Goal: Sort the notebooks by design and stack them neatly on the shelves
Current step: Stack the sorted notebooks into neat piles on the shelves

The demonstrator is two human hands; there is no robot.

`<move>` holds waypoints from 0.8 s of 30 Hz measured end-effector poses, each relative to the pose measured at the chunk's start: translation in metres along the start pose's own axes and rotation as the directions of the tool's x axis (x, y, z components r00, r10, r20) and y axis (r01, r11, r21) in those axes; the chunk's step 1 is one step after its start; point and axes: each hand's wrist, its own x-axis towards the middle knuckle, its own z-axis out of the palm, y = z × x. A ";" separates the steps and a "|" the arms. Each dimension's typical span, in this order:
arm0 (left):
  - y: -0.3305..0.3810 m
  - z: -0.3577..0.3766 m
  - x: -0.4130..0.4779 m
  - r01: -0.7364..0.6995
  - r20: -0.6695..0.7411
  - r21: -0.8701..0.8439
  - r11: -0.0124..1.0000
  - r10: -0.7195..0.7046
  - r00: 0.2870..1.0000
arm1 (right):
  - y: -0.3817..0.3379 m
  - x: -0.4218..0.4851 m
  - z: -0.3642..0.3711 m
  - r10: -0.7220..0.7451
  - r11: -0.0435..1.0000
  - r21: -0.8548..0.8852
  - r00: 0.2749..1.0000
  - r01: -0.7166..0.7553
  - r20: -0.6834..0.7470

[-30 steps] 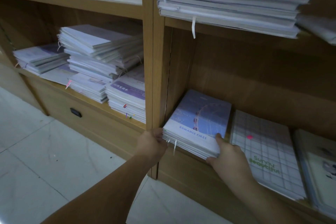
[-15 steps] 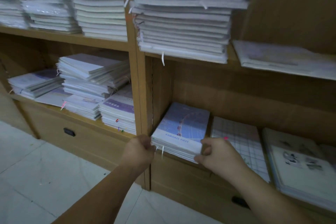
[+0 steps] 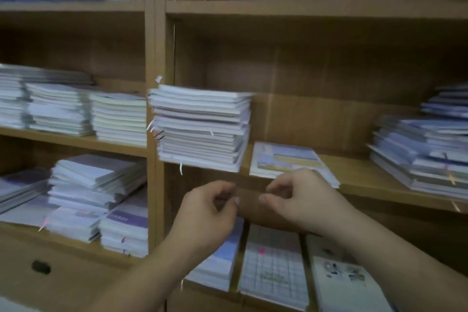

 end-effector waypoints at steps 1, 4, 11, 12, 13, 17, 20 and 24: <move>0.012 0.004 0.012 -0.021 -0.015 -0.011 1.000 0.021 1.000 | 0.005 0.001 -0.013 -0.008 1.000 0.010 0.995 0.009 -0.096; 0.031 0.023 0.046 0.000 -0.043 -0.013 1.000 0.000 0.999 | 0.028 0.005 -0.037 -0.022 0.998 -0.061 0.941 0.002 -0.337; 0.038 0.037 0.063 -0.074 -0.006 0.086 0.994 0.075 0.997 | 0.053 0.012 -0.041 0.049 0.987 -0.149 0.993 -0.065 -0.110; 0.043 0.026 0.064 -0.126 -0.015 0.100 0.987 0.128 0.992 | 0.048 0.017 -0.043 0.004 0.986 -0.165 0.990 -0.027 -0.139; 0.049 0.012 0.066 -0.182 -0.038 0.101 0.978 0.187 0.982 | 0.038 0.023 -0.048 -0.036 0.986 -0.164 0.986 0.009 -0.164; 0.066 -0.065 0.095 -0.335 -0.292 0.223 0.915 0.391 0.873 | -0.016 0.068 -0.067 -0.086 0.989 0.097 0.961 0.115 -0.265; 0.049 -0.117 0.129 -0.141 -0.351 0.356 0.924 0.272 0.896 | -0.053 0.104 -0.074 -0.028 0.941 0.321 0.970 0.107 -0.241; 0.027 -0.139 0.153 0.085 -0.257 0.469 0.879 0.044 0.965 | -0.074 0.133 -0.067 0.084 0.893 0.449 0.992 -0.031 -0.099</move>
